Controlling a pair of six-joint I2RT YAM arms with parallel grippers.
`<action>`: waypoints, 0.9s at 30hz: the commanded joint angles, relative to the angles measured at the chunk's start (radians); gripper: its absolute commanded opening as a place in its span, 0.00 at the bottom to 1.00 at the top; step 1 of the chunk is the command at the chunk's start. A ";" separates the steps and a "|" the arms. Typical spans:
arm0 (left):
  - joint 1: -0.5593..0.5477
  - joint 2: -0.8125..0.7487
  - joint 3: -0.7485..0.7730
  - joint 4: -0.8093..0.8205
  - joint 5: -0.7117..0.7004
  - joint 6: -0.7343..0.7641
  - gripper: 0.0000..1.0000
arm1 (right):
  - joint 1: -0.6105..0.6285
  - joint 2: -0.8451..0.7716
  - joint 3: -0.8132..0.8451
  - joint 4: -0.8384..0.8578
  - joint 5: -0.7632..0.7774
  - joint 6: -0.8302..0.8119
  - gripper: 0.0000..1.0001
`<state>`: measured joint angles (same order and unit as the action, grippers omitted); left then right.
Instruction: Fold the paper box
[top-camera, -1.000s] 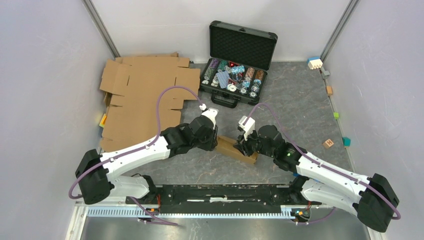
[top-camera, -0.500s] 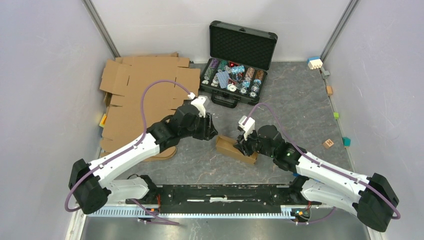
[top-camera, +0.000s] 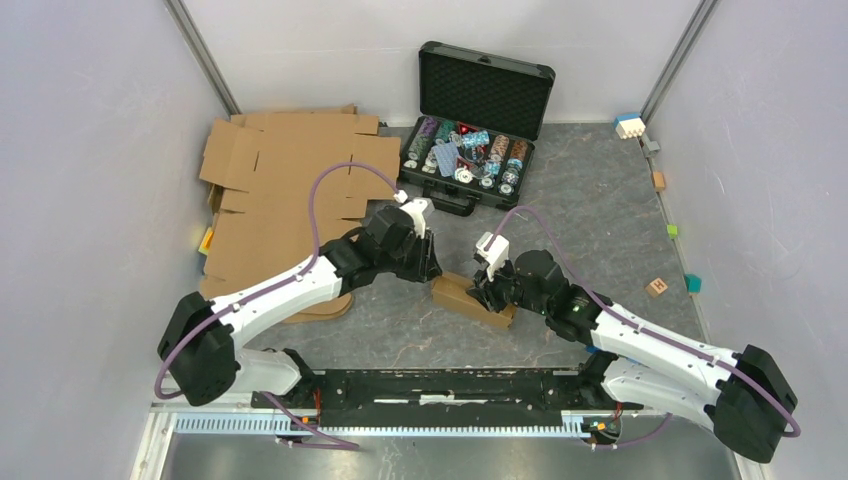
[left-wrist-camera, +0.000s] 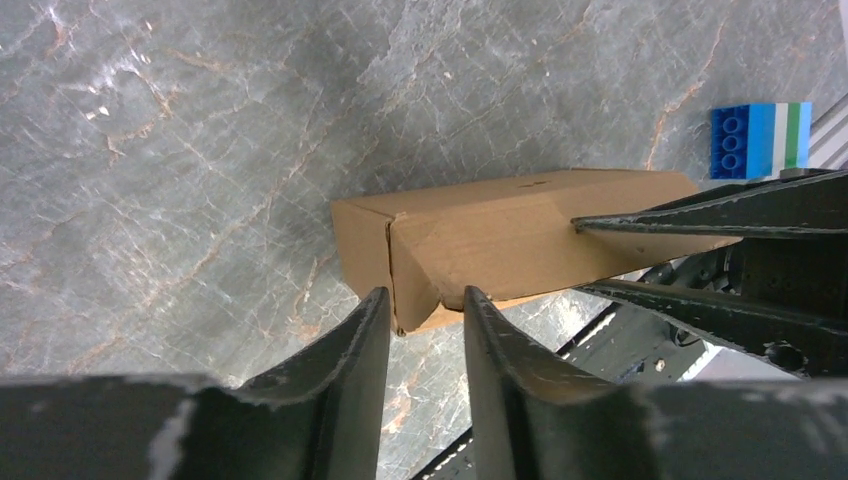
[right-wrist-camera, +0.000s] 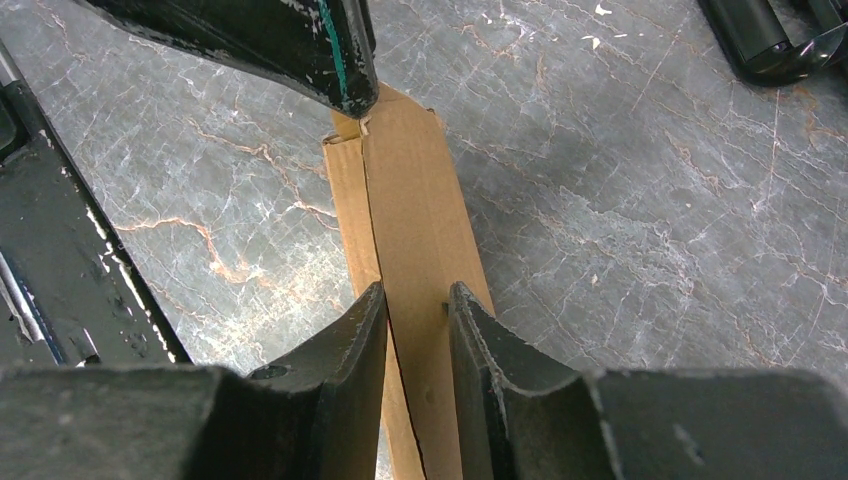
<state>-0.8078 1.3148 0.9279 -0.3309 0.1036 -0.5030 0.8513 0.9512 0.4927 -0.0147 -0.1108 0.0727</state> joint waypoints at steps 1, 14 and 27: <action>0.005 -0.019 -0.057 0.059 -0.001 0.020 0.33 | 0.012 0.017 0.003 -0.031 -0.001 -0.006 0.33; 0.006 -0.041 -0.206 0.144 0.015 -0.040 0.35 | 0.013 0.021 0.003 -0.037 0.013 -0.008 0.37; 0.029 -0.069 -0.020 0.020 -0.020 0.024 0.44 | 0.014 0.027 -0.008 -0.032 0.007 -0.011 0.38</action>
<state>-0.7959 1.2537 0.8413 -0.2939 0.0963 -0.5175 0.8623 0.9680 0.4927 -0.0322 -0.1112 0.0696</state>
